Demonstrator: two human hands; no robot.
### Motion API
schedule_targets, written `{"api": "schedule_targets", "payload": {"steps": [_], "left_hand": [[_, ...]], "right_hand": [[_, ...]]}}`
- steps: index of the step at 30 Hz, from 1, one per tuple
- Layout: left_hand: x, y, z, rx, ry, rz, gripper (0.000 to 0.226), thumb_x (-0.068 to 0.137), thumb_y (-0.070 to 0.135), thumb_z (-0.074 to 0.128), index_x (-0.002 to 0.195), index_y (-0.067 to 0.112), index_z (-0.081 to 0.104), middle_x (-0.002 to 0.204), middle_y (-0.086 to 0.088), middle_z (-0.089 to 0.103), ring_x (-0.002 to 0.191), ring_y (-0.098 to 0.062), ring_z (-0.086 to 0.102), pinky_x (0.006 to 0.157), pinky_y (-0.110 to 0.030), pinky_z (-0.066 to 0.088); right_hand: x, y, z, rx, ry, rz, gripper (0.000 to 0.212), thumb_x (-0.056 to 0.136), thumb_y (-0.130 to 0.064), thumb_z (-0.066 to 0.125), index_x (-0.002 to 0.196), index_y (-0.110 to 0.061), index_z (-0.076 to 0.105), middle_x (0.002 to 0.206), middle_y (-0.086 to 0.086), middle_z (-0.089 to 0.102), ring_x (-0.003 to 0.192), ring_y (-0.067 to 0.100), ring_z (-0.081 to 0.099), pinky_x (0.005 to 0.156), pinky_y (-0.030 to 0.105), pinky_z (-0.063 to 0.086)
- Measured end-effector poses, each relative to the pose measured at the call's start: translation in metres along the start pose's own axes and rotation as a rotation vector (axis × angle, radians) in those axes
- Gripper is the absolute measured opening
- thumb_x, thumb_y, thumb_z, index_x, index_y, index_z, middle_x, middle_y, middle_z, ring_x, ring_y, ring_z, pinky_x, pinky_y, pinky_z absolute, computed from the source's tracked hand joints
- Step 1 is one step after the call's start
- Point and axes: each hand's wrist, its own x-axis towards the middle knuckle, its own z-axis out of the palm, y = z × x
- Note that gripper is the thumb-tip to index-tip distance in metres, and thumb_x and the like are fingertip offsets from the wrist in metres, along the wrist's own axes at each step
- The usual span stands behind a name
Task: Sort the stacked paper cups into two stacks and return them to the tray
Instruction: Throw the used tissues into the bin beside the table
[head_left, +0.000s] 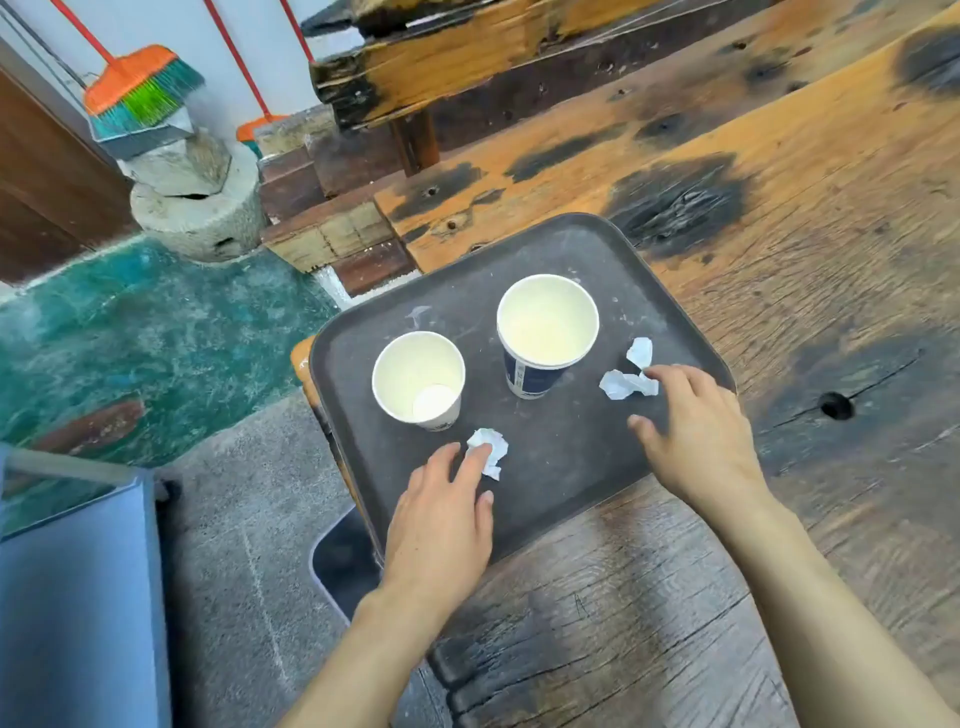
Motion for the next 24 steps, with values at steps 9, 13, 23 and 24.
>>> {"api": "schedule_targets", "payload": {"steps": [9, 13, 23, 24], "left_hand": [[0.044, -0.003, 0.050, -0.028, -0.013, -0.080, 0.036, 0.095, 0.024, 0.051, 0.128, 0.035, 0.046, 0.139, 0.002, 0.039, 0.114, -0.022, 0.044, 0.075, -0.036, 0.053], [0.034, -0.010, 0.051, -0.113, 0.064, -0.023, 0.027, 0.092, 0.021, 0.057, 0.118, 0.027, 0.052, 0.128, 0.000, 0.045, 0.104, -0.023, 0.053, 0.073, -0.035, 0.052], [-0.027, -0.063, 0.029, -0.381, 0.315, -0.101, 0.016, 0.085, 0.005, 0.068, 0.095, 0.017, 0.072, 0.103, 0.007, 0.066, 0.082, -0.011, 0.065, 0.080, -0.021, 0.047], [-0.034, -0.073, 0.024, -0.432, 0.344, -0.127, 0.014, 0.085, 0.005, 0.069, 0.091, 0.018, 0.071, 0.099, 0.009, 0.065, 0.079, -0.010, 0.064, 0.079, -0.023, 0.049]], "right_hand": [[0.047, 0.020, 0.044, 0.050, -0.158, 0.037, 0.051, 0.086, -0.028, 0.064, 0.135, -0.027, 0.049, 0.150, 0.003, 0.035, 0.127, 0.036, 0.041, 0.101, 0.042, 0.037], [0.045, 0.013, 0.056, 0.011, -0.002, 0.074, 0.023, 0.085, -0.022, 0.060, 0.108, -0.023, 0.063, 0.119, 0.007, 0.062, 0.099, 0.035, 0.061, 0.074, 0.037, 0.042], [-0.060, -0.068, 0.072, 0.311, 0.210, 0.035, 0.028, 0.085, -0.016, 0.063, 0.107, -0.029, 0.051, 0.092, -0.001, 0.072, 0.077, 0.029, 0.067, 0.064, 0.031, 0.036], [-0.072, -0.078, 0.075, 0.323, 0.212, 0.037, 0.029, 0.084, -0.017, 0.064, 0.108, -0.029, 0.052, 0.088, -0.005, 0.071, 0.074, 0.027, 0.066, 0.064, 0.029, 0.035]]}}
